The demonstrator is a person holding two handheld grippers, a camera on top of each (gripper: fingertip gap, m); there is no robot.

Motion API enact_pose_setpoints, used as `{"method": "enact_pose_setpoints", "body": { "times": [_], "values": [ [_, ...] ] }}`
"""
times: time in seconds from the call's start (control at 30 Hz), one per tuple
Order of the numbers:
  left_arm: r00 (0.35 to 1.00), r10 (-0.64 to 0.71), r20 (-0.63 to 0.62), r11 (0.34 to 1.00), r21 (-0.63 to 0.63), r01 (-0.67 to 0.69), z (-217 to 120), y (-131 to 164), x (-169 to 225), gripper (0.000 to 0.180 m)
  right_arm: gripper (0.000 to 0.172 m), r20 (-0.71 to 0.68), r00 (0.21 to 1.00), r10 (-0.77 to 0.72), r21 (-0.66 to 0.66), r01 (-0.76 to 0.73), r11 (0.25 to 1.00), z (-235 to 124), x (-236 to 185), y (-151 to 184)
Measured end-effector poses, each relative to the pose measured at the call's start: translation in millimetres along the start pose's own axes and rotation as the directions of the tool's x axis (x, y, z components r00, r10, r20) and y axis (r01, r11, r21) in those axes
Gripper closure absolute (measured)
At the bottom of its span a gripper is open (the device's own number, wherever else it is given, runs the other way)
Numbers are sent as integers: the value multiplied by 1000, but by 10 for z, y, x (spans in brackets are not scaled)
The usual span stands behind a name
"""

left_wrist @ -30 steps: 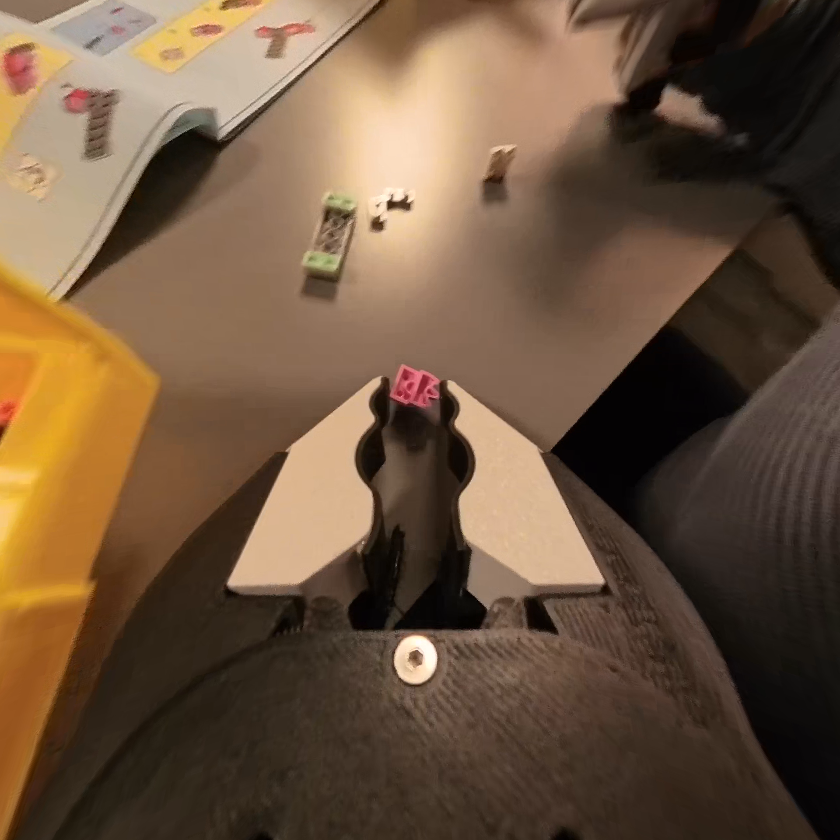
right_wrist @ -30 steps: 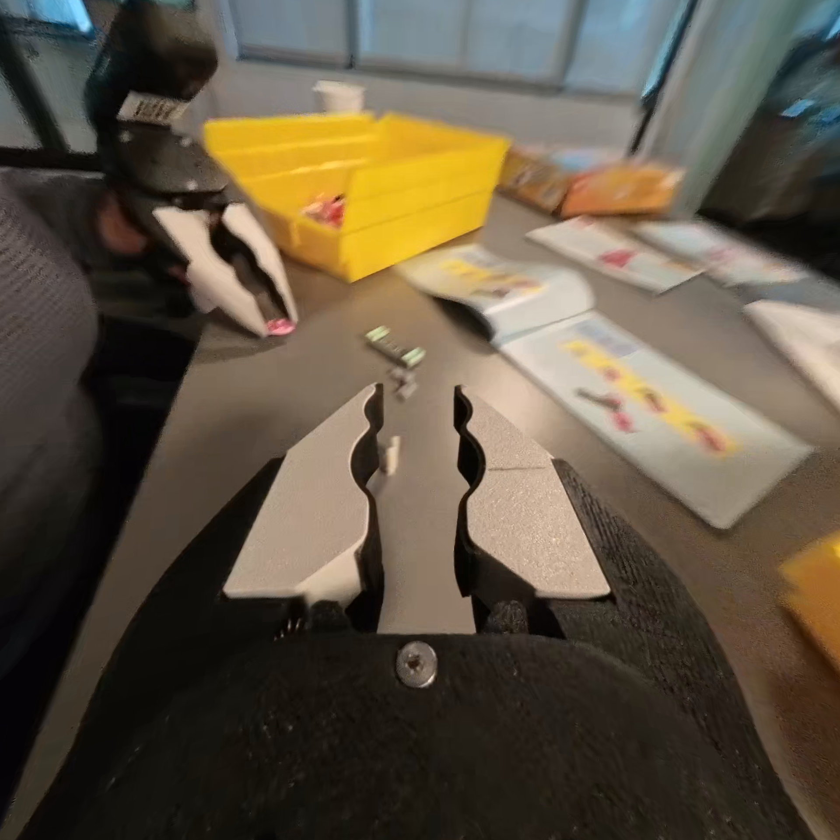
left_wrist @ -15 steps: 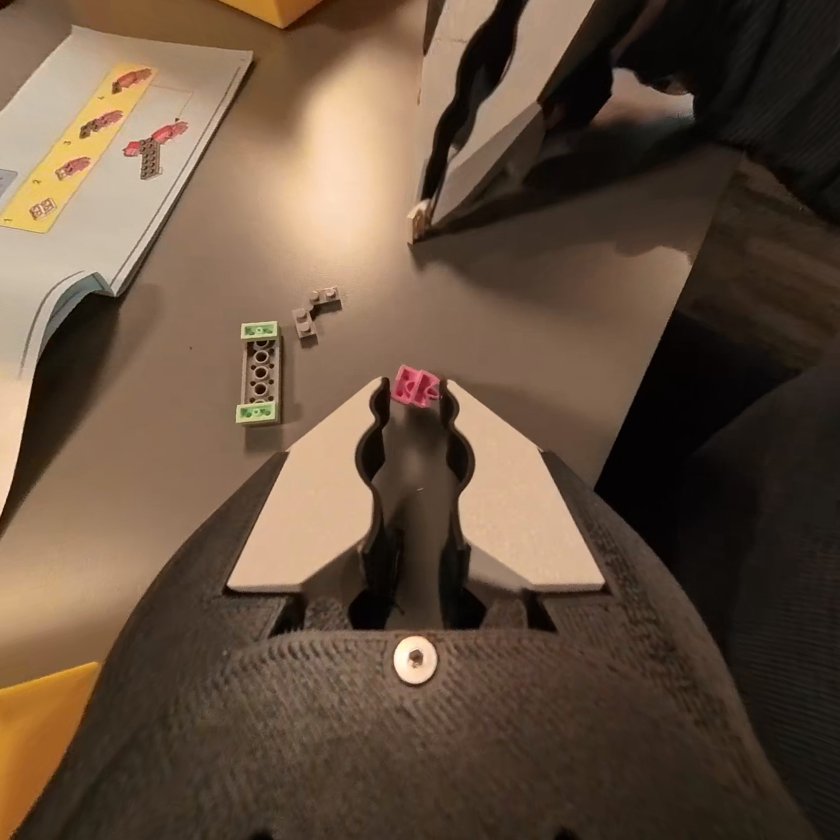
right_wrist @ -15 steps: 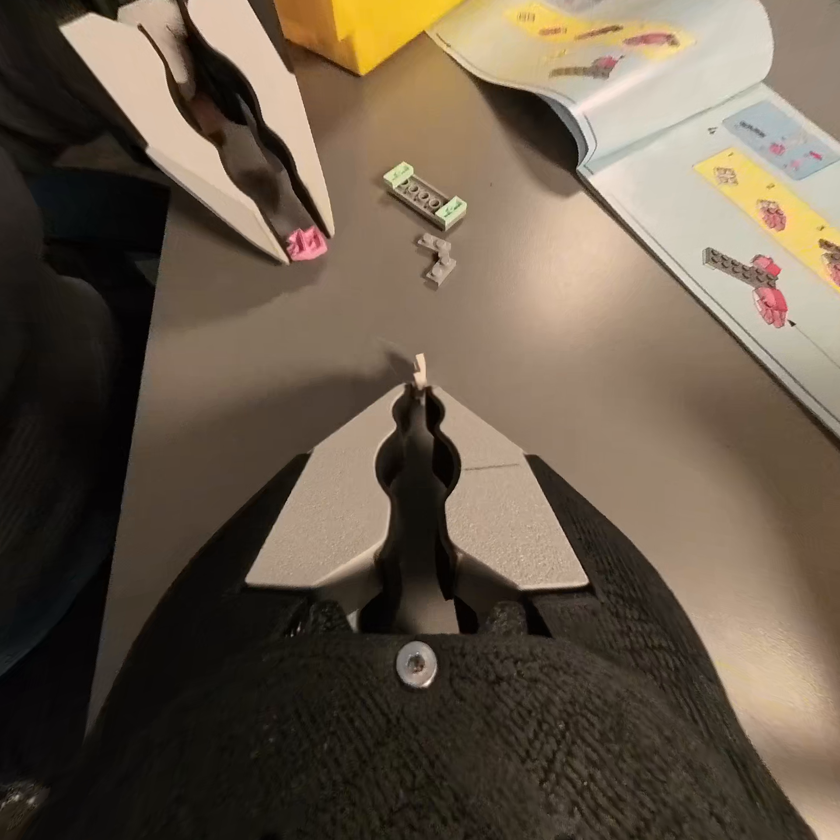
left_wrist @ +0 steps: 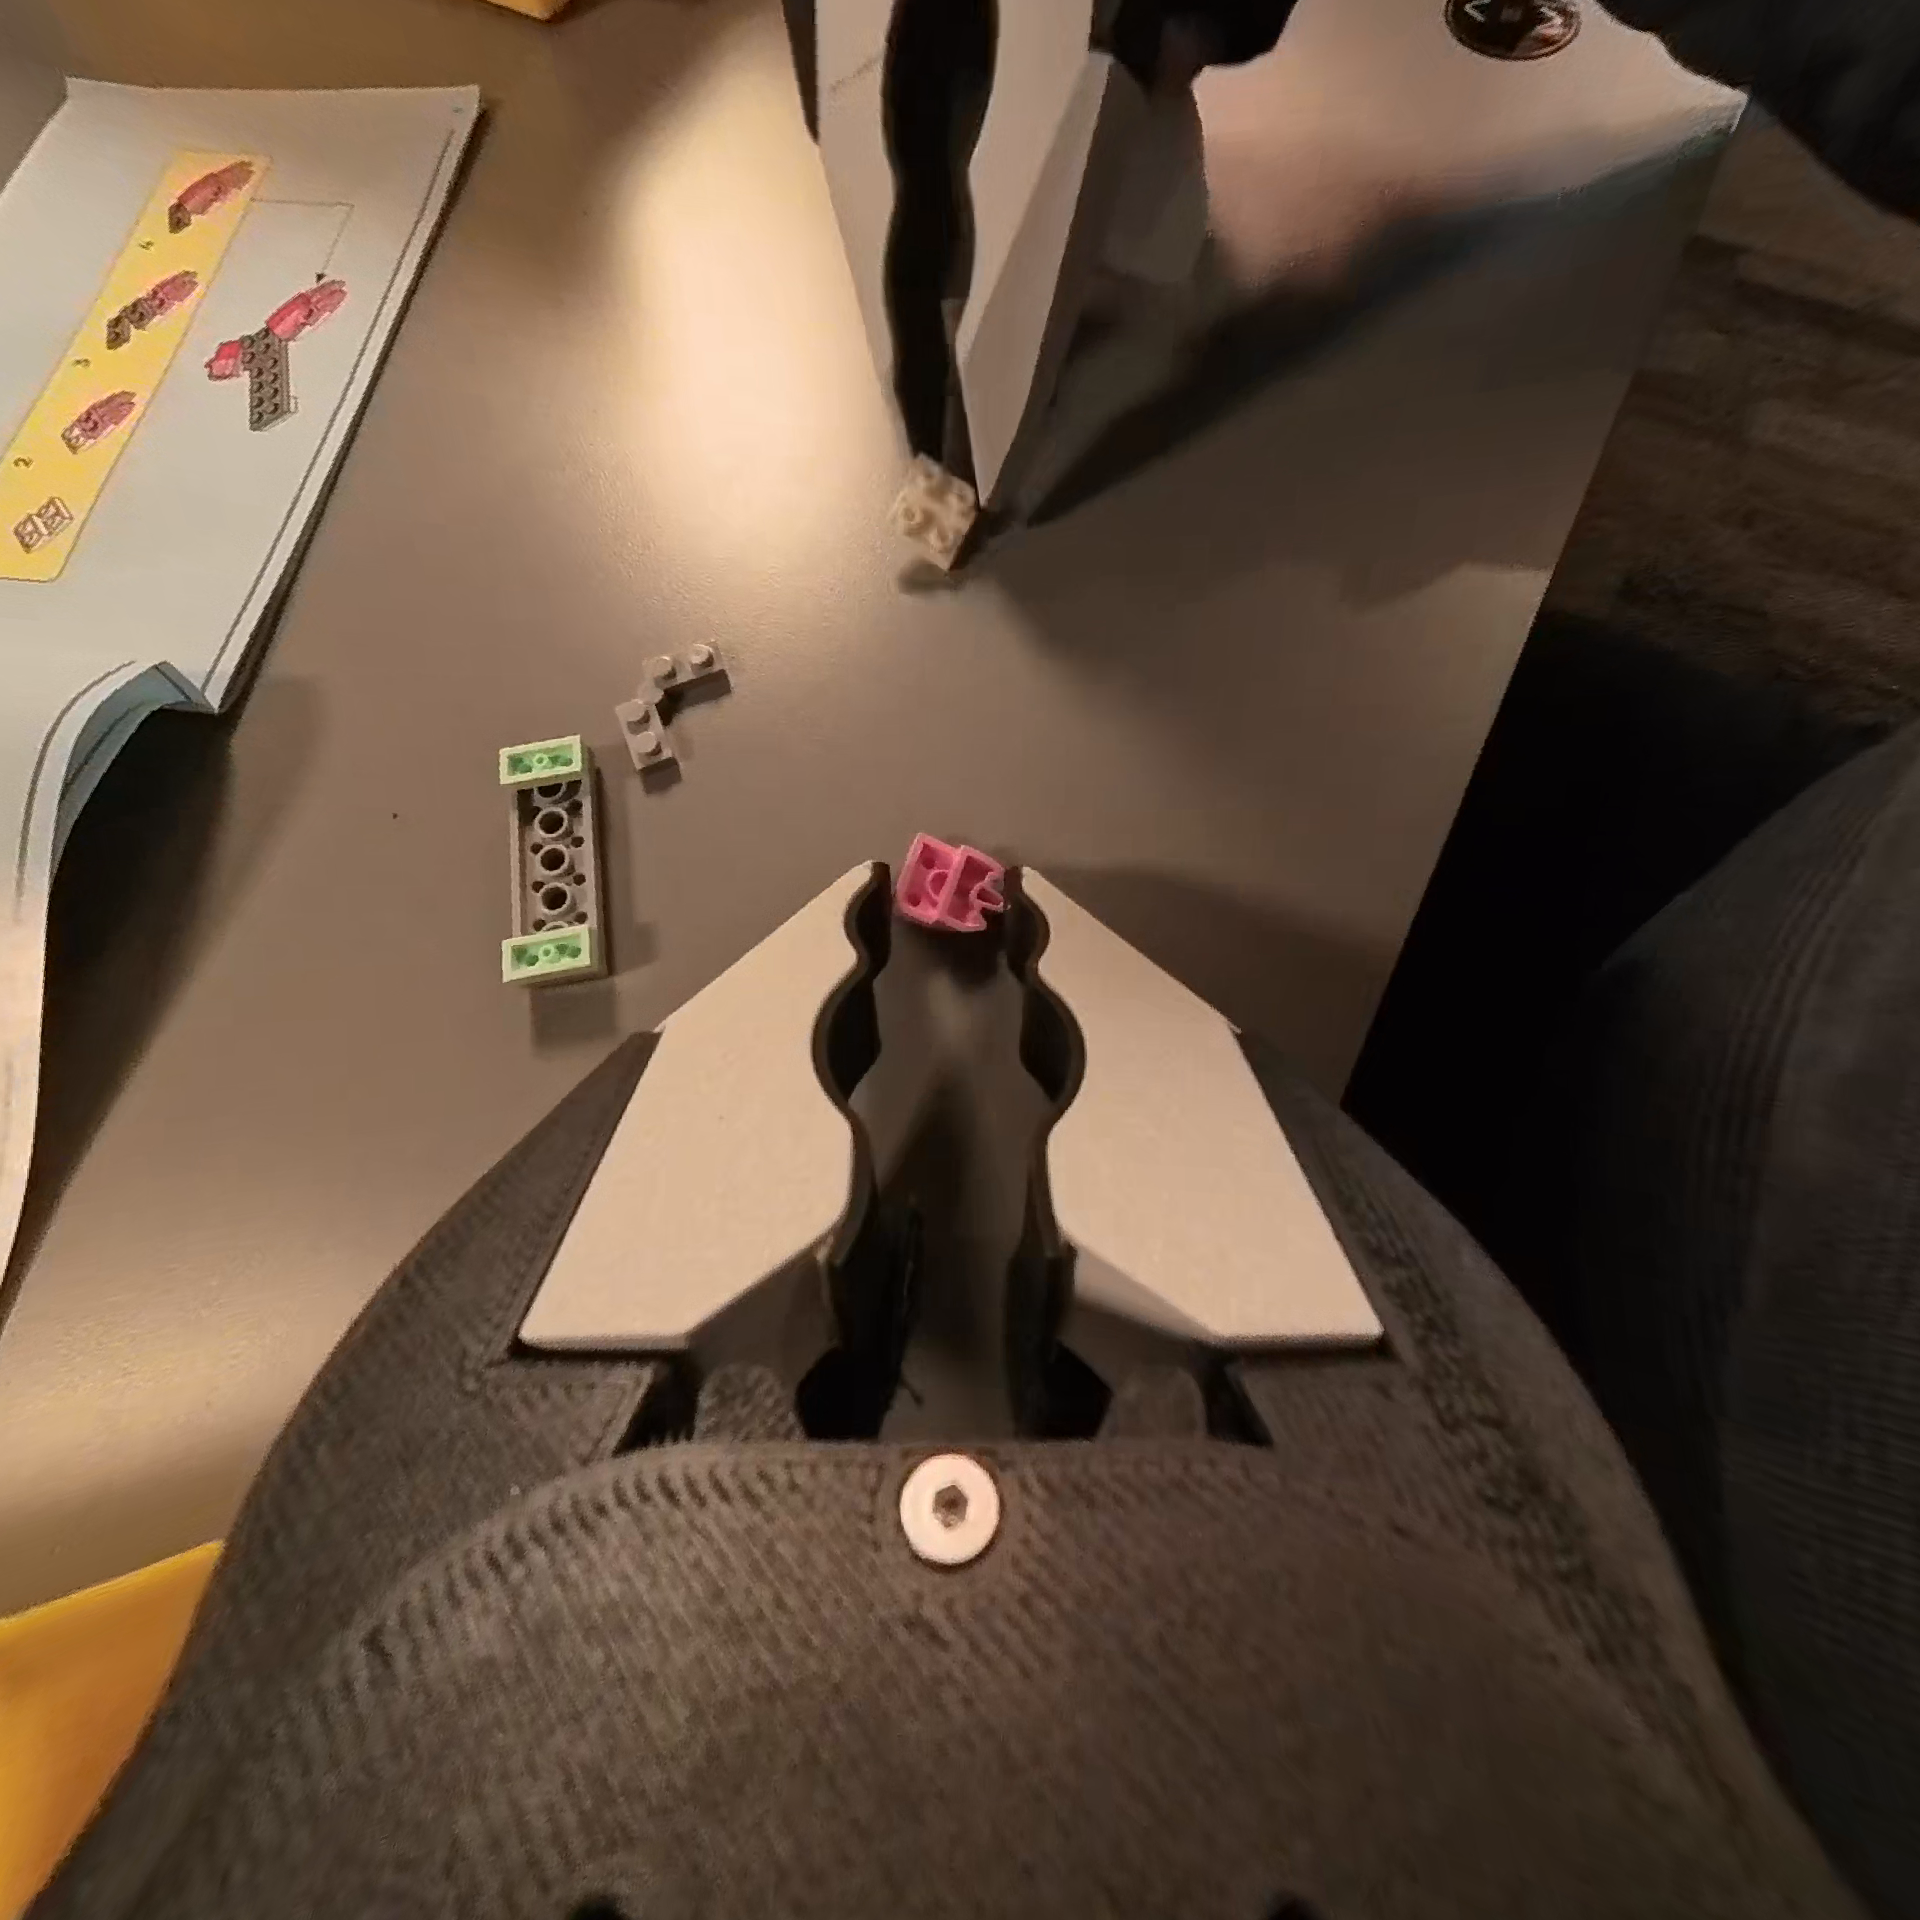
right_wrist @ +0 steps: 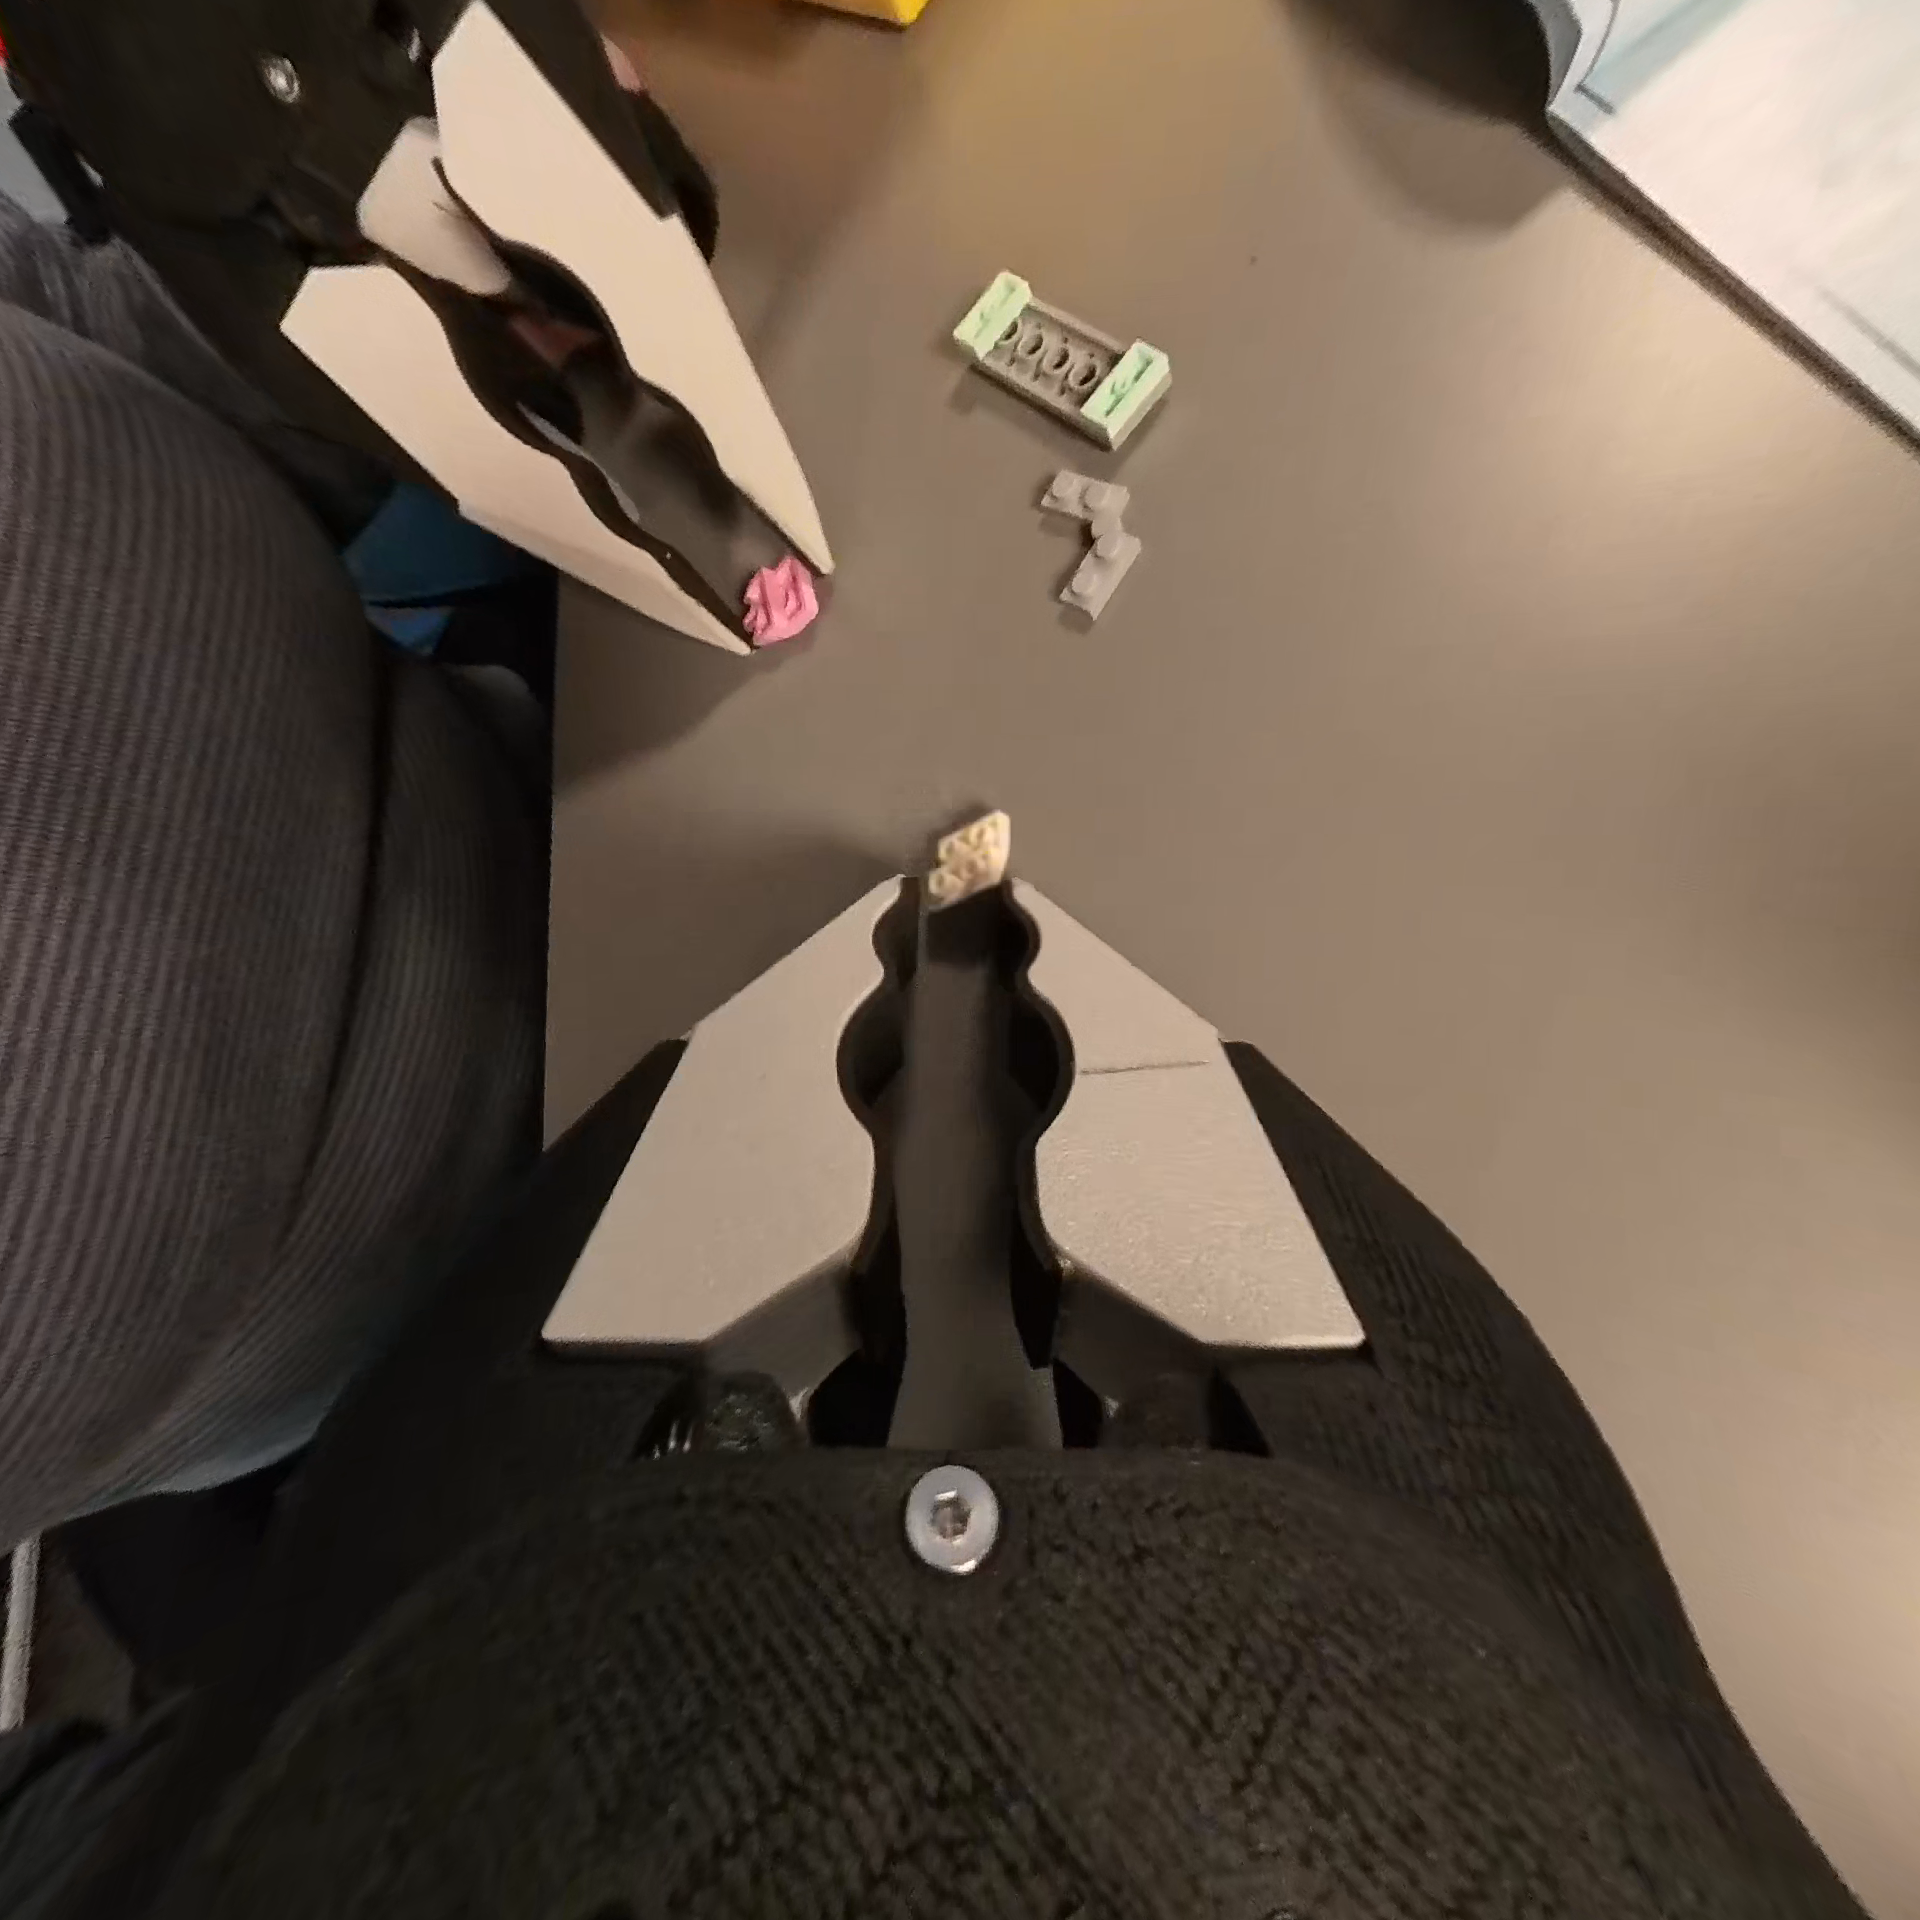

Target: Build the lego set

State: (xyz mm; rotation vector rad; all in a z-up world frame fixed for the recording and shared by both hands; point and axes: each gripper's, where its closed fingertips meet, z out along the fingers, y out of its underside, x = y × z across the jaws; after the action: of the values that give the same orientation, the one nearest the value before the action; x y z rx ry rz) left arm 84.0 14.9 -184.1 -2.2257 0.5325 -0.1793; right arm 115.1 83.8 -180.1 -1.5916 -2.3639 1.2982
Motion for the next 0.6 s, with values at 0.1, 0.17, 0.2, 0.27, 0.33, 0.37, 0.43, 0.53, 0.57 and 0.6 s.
{"method": "enact_pose_setpoints", "body": {
  "times": [0.1, 0.17, 0.2, 0.27, 0.33, 0.37, 0.43, 0.53, 0.57, 0.6],
  "values": [
    [1000, -3, -6, 1000, 1, 3, -8, 7, 10, 160, 148, -24, 1000, -1, 23, 2, 1000, -17, 37, -42],
    [1000, -8, -10, 1000, 2, 8, -7, 8, 9, 160, 142, -54, 998, -28, 27, 29, 999, -30, 57, -49],
    [1000, -8, -11, 1000, 2, 8, -6, 7, 5, 160, 139, -77, 996, -52, 29, 54, 998, -36, 69, -53],
    [1000, -3, -9, 1000, 3, 3, 0, 1, -8, 160, 137, -128, 986, -112, 40, 118, 992, -36, 76, -69],
    [1000, 0, -8, 1000, 3, 0, 9, -7, -21, 160, 137, -179, 966, -187, 52, 199, 979, -10, 49, -90],
    [1000, 1, -10, 1000, 3, -1, 13, -10, -24, 160, 137, -193, 955, -224, 53, 238, 970, 17, 11, -90],
    [1000, 4, -5, 1000, 9, -4, 19, -26, -43, 160, 137, -204, 935, -289, 60, 307, 950, 87, -88, -93],
    [1000, -6, -8, 997, 71, 6, -8, -135, -44, 160, 137, -276, 889, -366, 92, 403, 911, 132, -161, -144],
    [1000, -20, -16, 996, 91, 22, -20, -170, -40, 160, 138, -321, 864, -388, 93, 437, 895, 117, -149, -158],
    [999, -34, -18, 994, 106, 36, -30, -192, -45, 160, 139, -370, 839, -400, 86, 459, 884, 91, -117, -161]
  ]
}}
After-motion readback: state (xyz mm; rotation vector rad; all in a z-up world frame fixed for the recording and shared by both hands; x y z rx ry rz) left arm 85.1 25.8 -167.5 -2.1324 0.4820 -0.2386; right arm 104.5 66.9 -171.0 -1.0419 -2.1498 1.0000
